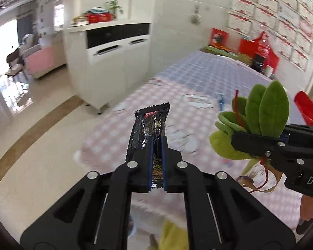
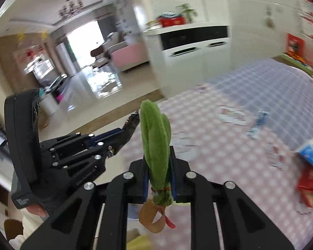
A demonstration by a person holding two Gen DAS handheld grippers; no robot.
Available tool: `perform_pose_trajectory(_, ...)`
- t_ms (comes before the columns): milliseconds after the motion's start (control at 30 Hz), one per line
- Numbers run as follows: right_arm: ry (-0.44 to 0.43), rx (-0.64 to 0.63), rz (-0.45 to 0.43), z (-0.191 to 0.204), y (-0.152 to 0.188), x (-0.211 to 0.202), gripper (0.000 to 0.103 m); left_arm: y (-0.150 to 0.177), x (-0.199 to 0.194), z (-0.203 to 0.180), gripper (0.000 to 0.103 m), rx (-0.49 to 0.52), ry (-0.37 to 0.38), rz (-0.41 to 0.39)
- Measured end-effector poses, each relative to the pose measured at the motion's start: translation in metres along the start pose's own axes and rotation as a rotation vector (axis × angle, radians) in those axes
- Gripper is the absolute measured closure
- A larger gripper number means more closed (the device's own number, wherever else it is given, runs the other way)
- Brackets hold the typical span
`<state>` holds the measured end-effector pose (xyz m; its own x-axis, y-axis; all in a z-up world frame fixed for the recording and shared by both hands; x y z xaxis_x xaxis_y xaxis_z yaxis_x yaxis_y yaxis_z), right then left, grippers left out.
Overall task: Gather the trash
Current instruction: 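Carry the plush plant and black wrapper over the blue wastebasket, then open both grippers to drop the plant and wrapper into the wastebasket, then move both tools back over the table toward the remaining trash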
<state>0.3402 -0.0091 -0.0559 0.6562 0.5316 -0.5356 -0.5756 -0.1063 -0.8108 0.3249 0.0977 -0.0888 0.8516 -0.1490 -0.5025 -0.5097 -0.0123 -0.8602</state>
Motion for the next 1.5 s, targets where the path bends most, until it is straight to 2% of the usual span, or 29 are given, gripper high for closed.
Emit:
perform_pose_trajectory(200, -0.110, -0.041, 0.049, 0.069, 0.022, 0.033, 0.086, 0.035, -0.025, 0.065, 0.096, -0.046, -0.110, 0.034)
perform_pose_trajectory(433, -0.163, -0.089, 0.146, 0.126, 0.060, 0.073, 0.086, 0.090, -0.037, 0.122, 0.096, -0.112, -0.200, 0.113)
perform_pose_trajectory(667, -0.172, -0.103, 0.220, 0.140, 0.092, 0.097, 0.087, 0.152, -0.027, 0.153, 0.096, -0.206, -0.217, 0.241)
perform_pose_trajectory(767, -0.162, -0.108, 0.243, 0.139, 0.101, 0.105, 0.087, 0.175, -0.022, 0.157, 0.092, -0.207, -0.220, 0.291)
perform_pose_trajectory(800, -0.158, -0.111, 0.251, 0.139, 0.104, 0.107, 0.086, 0.185, -0.021, 0.161, 0.073, -0.203, -0.236, 0.315)
perform_pose_trajectory(833, -0.153, -0.113, 0.257, 0.139, 0.105, 0.109, 0.086, 0.192, -0.021, 0.164, 0.032, -0.201, -0.254, 0.329)
perform_pose_trajectory(867, -0.146, -0.116, 0.264, 0.138, 0.108, 0.111, 0.086, 0.195, -0.022, 0.169, 0.025, -0.205, -0.275, 0.316)
perform_pose_trajectory(933, -0.138, -0.126, 0.277, 0.142, 0.113, 0.114, 0.086, 0.194, -0.027, 0.171, 0.025, -0.211, -0.288, 0.274)
perform_pose_trajectory(1033, -0.128, -0.160, 0.289, 0.150, 0.122, 0.119, 0.086, 0.199, -0.036, 0.178, 0.025, -0.237, -0.303, 0.267)
perform_pose_trajectory(1133, -0.111, -0.185, 0.307, 0.155, 0.130, 0.131, 0.082, 0.201, -0.044, 0.189, 0.025, -0.266, -0.342, 0.257)
perform_pose_trajectory(1167, -0.106, -0.186, 0.313, 0.158, 0.132, 0.134, 0.072, 0.202, -0.048, 0.193, 0.025, -0.279, -0.351, 0.251)
perform_pose_trajectory(1200, -0.109, -0.177, 0.322, 0.162, 0.135, 0.138, 0.045, 0.203, -0.048, 0.197, 0.025, -0.288, -0.357, 0.249)
perform_pose_trajectory(1233, -0.120, -0.152, 0.339, 0.166, 0.138, 0.142, 0.029, 0.206, -0.053, 0.202, 0.025, -0.300, -0.371, 0.253)
perform_pose_trajectory(1267, -0.124, -0.131, 0.344, 0.168, 0.140, 0.145, 0.018, 0.209, -0.055, 0.207, 0.025, -0.304, -0.381, 0.256)
perform_pose_trajectory(1333, -0.140, -0.117, 0.339, 0.171, 0.140, 0.149, 0.018, 0.212, -0.064, 0.215, 0.025, -0.307, -0.409, 0.255)
perform_pose_trajectory(1500, -0.103, -0.203, 0.345, 0.176, 0.147, 0.152, 0.018, 0.217, -0.077, 0.227, 0.022, -0.345, -0.422, 0.244)
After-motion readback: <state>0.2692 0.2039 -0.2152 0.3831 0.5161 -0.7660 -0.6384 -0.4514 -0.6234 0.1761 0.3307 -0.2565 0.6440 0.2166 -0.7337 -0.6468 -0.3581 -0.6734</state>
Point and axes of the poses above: each gripper's, at about its wrist camera, not at the fingertips, and x roughly the way its jaws point, z to its left, y to its underside, the point moved 10 cm from there along x, roughly the way its jaws point, and after that the axes turned 10 degrees about -z, right-handed, at the moved point
